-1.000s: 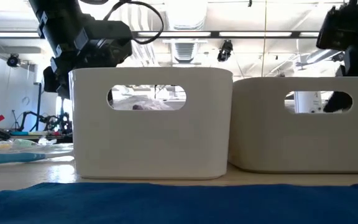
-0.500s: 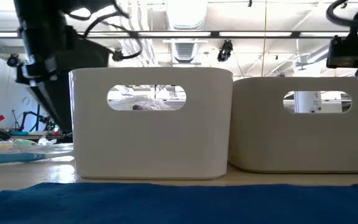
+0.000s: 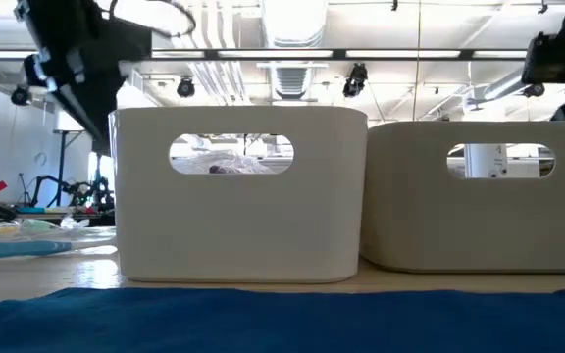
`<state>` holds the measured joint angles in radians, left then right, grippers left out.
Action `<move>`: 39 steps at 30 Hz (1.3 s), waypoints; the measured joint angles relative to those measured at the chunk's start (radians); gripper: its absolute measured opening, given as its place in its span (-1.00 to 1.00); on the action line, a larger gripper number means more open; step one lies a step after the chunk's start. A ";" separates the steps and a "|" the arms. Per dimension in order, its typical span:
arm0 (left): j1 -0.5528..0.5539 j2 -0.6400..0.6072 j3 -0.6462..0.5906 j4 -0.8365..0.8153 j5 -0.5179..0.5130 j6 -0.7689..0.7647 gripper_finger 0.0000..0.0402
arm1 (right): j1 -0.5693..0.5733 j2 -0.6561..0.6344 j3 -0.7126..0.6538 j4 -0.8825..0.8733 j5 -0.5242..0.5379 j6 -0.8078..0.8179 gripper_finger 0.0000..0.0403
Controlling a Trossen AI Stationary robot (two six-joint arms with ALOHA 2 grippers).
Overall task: Pick & Place Toothbrushes
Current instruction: Put the blue toothbrush into the gray bin
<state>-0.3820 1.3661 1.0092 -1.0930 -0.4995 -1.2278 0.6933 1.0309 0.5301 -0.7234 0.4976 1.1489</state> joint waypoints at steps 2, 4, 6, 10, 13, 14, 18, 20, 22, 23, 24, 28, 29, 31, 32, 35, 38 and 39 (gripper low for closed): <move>0.000 -0.036 0.000 0.001 -0.031 0.015 -0.40 | -0.001 -0.027 0.000 0.002 0.006 -0.047 -0.96; 0.000 -0.071 0.000 0.007 -0.052 0.019 -0.40 | -0.002 -0.045 0.012 0.003 0.031 -0.101 -0.96; -0.001 -0.101 0.001 0.009 -0.065 0.019 -0.40 | -0.001 -0.057 0.030 0.005 0.052 -0.130 -0.96; 0.004 -0.141 0.001 0.009 -0.088 0.021 -0.40 | -0.002 -0.063 0.076 0.005 0.101 -0.208 -0.96; 0.006 -0.155 0.001 0.016 -0.078 0.011 -0.40 | -0.002 -0.063 0.107 0.006 0.140 -0.259 -0.96; 0.008 -0.156 0.001 0.030 -0.046 0.023 -0.40 | -0.002 -0.063 0.114 0.005 0.155 -0.269 -0.96; -0.001 -0.133 -0.003 0.094 0.064 0.078 -0.40 | -0.004 -0.062 0.132 0.004 0.185 -0.326 -0.96; -0.011 -0.114 -0.014 0.152 0.071 0.067 -0.40 | -0.005 -0.062 0.140 0.004 0.186 -0.342 -0.96; -0.013 -0.094 -0.025 0.187 0.091 0.063 -0.40 | -0.006 -0.062 0.146 0.002 0.186 -0.345 -0.96; -0.012 -0.085 -0.033 0.204 0.125 0.050 -0.40 | -0.006 -0.062 0.148 0.002 0.186 -0.345 -0.96; -0.012 -0.074 -0.038 0.218 0.185 0.045 -0.40 | -0.006 -0.062 0.149 0.002 0.186 -0.344 -0.96; -0.046 -0.016 -0.062 0.258 0.334 0.013 -0.40 | -0.006 -0.062 0.146 -0.001 0.186 -0.343 -0.96; -0.056 -0.002 -0.066 0.259 0.335 -0.006 -0.40 | -0.006 -0.061 0.144 -0.004 0.186 -0.343 -0.96; -0.067 0.026 -0.066 0.263 0.336 -0.035 -0.40 | -0.006 -0.061 0.143 -0.005 0.186 -0.345 -0.96; -0.071 0.040 -0.066 0.264 0.335 -0.052 -0.40 | -0.006 -0.061 0.143 -0.005 0.186 -0.345 -0.96; -0.078 0.084 -0.066 0.285 0.358 -0.078 -0.40 | -0.006 -0.061 0.143 -0.004 0.185 -0.345 -0.96; -0.080 0.131 -0.066 0.324 0.415 -0.073 -0.40 | -0.006 -0.061 0.143 -0.004 0.185 -0.345 -0.96; -0.080 0.147 -0.066 0.342 0.427 -0.065 -0.40 | -0.006 -0.061 0.142 -0.004 0.185 -0.345 -0.96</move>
<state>-0.4622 1.5132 0.9436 -0.7512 -0.0725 -1.2932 0.6868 0.9703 0.6724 -0.7277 0.6827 0.8040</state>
